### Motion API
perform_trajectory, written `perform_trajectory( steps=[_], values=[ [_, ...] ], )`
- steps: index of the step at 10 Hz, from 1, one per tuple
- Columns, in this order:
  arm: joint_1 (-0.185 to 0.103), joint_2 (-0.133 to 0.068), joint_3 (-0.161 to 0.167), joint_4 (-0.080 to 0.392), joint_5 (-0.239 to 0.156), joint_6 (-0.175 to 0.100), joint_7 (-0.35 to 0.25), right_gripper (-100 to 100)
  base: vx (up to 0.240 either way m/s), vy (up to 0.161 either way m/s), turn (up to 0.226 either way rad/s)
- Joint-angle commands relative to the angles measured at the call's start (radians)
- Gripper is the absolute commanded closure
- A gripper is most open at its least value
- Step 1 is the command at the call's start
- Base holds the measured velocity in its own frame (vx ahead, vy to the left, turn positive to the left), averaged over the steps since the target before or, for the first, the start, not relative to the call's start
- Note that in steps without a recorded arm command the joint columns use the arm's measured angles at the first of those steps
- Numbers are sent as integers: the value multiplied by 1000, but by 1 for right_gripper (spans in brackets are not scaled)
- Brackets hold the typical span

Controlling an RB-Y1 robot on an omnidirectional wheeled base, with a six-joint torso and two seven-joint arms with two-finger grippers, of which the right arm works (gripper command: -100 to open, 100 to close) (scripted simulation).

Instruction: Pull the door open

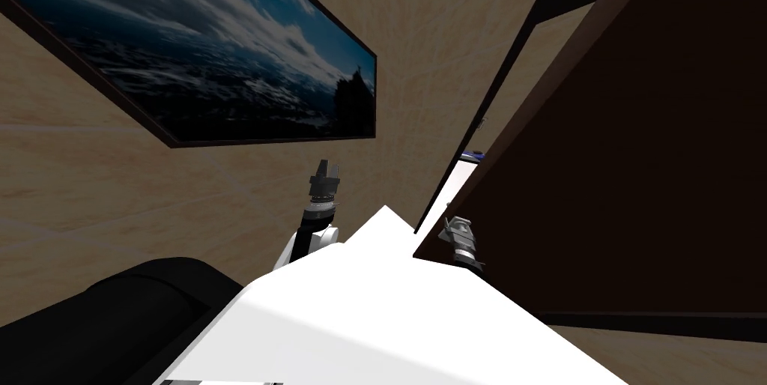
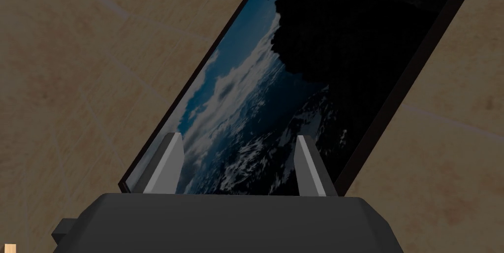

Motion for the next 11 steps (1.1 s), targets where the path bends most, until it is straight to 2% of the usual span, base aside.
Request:
perform_trajectory(
  steps=[1, 3, 4, 5, 10, 11],
  values=[
    [3, -7, -18, 36, -8, -10, -10, -100, -40, -18, 81],
    [0, -8, -20, 42, -8, -14, -12, -100, -24, -25, -17],
    [1, -1, -15, 26, -4, -14, -3, -100, -9, -15, -6],
    [1, -1, -15, 26, -4, -14, -3, 100, 2, -7, -1],
    [1, -1, -15, 26, -4, -14, -3, 100, 1, -1, -2],
    [9, -30, -9, 20, -11, -8, -26, 100, -111, -34, 133]
  ],
)
